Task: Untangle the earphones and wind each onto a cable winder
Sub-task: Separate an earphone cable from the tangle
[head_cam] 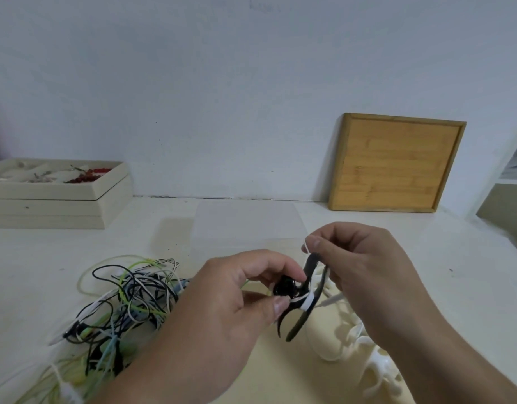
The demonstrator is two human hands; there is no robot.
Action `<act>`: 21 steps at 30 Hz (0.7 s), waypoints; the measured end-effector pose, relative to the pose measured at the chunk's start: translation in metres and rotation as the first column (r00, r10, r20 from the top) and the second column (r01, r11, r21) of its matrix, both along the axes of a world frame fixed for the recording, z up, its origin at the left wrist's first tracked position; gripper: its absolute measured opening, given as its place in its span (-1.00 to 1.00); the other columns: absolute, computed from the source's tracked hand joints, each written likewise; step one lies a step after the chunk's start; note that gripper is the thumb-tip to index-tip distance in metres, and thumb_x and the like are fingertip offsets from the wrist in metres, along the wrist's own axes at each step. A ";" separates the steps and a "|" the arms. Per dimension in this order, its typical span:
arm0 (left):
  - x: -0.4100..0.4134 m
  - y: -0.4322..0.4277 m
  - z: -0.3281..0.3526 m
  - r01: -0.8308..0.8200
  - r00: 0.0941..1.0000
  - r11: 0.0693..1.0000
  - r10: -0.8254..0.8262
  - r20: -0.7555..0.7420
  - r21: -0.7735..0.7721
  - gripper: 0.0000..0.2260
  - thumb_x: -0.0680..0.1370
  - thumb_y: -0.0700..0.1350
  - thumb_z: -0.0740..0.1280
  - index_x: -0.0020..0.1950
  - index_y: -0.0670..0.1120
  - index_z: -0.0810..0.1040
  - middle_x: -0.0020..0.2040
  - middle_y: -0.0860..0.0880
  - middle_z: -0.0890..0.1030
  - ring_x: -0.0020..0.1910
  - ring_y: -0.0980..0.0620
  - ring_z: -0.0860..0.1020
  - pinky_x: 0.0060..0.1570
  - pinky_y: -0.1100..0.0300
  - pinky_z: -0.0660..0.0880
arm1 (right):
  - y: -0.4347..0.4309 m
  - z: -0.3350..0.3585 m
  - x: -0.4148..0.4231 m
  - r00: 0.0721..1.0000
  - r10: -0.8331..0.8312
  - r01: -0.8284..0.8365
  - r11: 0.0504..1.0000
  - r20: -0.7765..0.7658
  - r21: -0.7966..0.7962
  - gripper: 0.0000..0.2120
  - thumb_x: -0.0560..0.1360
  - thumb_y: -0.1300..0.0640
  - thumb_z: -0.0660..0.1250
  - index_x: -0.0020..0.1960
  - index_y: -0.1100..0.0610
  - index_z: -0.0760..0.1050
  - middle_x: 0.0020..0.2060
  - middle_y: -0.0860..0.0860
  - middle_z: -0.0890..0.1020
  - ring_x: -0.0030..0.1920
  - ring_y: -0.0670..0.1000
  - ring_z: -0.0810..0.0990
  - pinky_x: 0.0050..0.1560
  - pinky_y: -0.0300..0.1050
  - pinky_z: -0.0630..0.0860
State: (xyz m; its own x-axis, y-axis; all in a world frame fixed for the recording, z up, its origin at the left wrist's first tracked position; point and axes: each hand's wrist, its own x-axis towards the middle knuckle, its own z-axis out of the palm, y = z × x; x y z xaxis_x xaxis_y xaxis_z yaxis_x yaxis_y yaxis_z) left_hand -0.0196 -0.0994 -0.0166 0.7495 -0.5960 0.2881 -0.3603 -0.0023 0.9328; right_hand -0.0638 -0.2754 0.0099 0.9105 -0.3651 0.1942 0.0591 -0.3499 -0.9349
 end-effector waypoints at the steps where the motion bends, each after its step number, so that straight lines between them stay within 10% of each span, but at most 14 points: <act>1: -0.001 0.000 0.001 0.009 1.000 1.000 -0.009 0.003 -0.014 -0.74 0.50 -0.23 0.40 -0.03 0.15 0.68 -0.07 0.03 0.65 -0.17 -0.15 0.67 -0.08 0.27 0.53 | -0.001 -0.001 0.001 1.000 0.017 -0.017 1.000 -0.024 0.001 -0.81 0.52 0.15 0.39 -0.26 0.15 0.64 -0.41 0.27 0.44 -0.53 -0.08 0.24 -0.57 -0.31 0.25; 6: -0.002 -0.005 0.004 -0.134 0.991 0.961 0.136 -0.009 -0.243 -0.73 0.39 -0.28 0.42 -0.07 0.08 0.68 -0.10 -0.03 0.71 -0.06 0.02 0.66 -0.15 0.26 0.59 | -0.005 -0.007 0.004 0.931 0.294 -0.267 0.953 -0.219 0.145 -0.82 0.55 0.29 0.32 -0.20 0.27 0.63 -0.45 0.11 0.33 -0.47 -0.01 0.19 -0.42 -0.13 0.07; 16: 0.010 -0.004 -0.004 -0.445 0.895 0.833 0.425 -0.133 -0.329 -0.64 0.49 -0.35 0.41 -0.03 0.15 0.66 -0.15 0.00 0.71 -0.15 0.04 0.63 -0.12 0.14 0.50 | 0.006 -0.001 -0.003 0.770 0.557 -0.590 0.807 -0.311 -0.017 -0.80 0.61 0.11 0.33 -0.08 0.21 0.63 -0.41 -0.02 0.61 -0.24 0.01 0.60 -0.07 -0.14 0.48; 21: 0.014 0.001 -0.003 -0.558 0.827 0.756 0.538 -0.163 -0.342 -0.72 0.51 -0.32 0.41 -0.04 0.09 0.66 -0.15 0.01 0.71 -0.21 0.03 0.62 -0.02 -0.02 0.58 | 0.007 0.002 -0.007 0.705 0.602 -0.655 0.756 -0.375 -0.019 -0.85 0.61 0.16 0.34 -0.09 0.16 0.63 -0.44 0.02 0.57 -0.43 0.01 0.55 -0.29 -0.25 0.44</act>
State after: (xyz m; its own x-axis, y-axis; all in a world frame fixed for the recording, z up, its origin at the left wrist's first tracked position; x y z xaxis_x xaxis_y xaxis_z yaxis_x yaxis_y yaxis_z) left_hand -0.0054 -0.0986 -0.0195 0.9353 0.0603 0.3488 -0.3540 0.1534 0.9226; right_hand -0.0706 -0.2686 0.0121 0.9340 0.3222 -0.1545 0.0166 -0.4711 -0.8819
